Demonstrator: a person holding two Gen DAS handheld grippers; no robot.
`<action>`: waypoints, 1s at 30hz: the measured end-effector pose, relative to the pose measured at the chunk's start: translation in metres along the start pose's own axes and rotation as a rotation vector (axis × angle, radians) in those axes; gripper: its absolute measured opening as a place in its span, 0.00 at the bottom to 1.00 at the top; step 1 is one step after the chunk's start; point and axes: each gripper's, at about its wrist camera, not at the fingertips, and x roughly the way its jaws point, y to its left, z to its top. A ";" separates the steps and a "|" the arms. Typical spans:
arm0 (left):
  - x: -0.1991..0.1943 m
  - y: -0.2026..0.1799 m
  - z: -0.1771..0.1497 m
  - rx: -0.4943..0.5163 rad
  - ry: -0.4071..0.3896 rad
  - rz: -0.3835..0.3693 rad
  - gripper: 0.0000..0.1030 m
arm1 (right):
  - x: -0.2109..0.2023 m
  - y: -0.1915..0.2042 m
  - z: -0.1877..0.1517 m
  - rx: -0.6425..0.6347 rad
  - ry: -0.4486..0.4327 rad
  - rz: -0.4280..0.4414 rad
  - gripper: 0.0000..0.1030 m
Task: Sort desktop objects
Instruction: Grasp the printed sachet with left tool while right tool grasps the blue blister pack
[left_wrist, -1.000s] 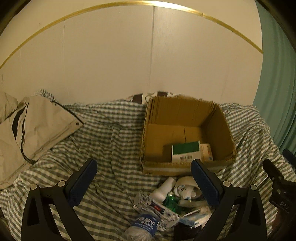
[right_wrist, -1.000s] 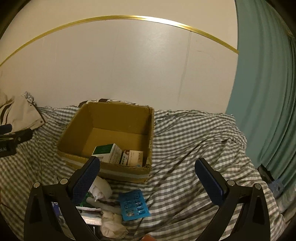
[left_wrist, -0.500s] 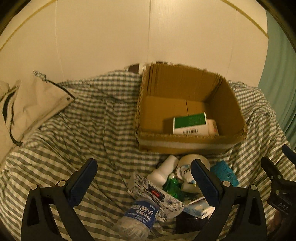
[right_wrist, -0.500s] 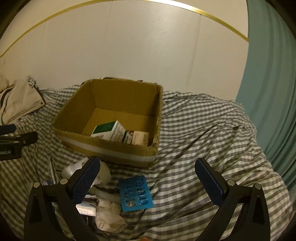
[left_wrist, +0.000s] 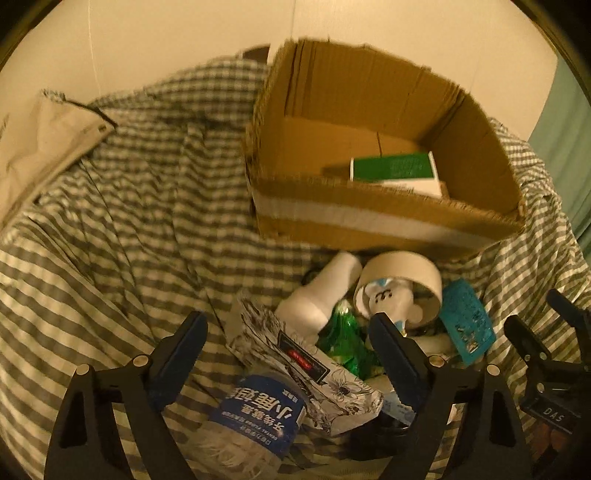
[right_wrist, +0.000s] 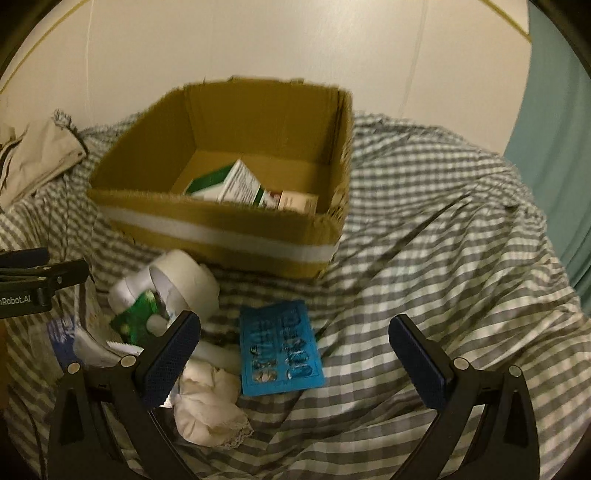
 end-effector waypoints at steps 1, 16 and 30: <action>0.005 0.001 -0.001 -0.005 0.019 -0.009 0.88 | 0.005 -0.001 -0.001 -0.001 0.017 -0.001 0.98; 0.058 0.011 -0.016 -0.060 0.179 -0.029 0.53 | 0.087 0.007 -0.012 -0.049 0.296 0.031 0.91; 0.034 0.001 -0.027 0.025 0.108 -0.058 0.14 | 0.066 0.001 -0.017 -0.017 0.263 0.104 0.68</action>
